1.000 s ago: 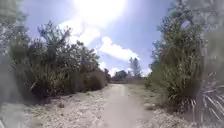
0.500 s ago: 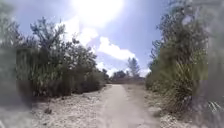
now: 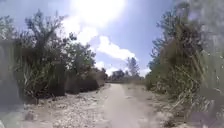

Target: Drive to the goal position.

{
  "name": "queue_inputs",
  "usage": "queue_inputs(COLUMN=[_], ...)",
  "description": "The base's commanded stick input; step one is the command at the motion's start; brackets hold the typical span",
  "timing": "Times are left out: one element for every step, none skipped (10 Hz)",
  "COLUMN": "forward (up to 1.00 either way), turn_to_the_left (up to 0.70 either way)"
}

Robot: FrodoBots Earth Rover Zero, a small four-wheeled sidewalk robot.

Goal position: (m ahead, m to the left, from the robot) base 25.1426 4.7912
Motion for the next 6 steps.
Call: queue_inputs(forward=[0.70, 0.70, 0.70, 0.70, 0.70, 0.70], turn_to_the_left=[0.00, 0.00, 0.00, 0.00, 0.00, 0.00])
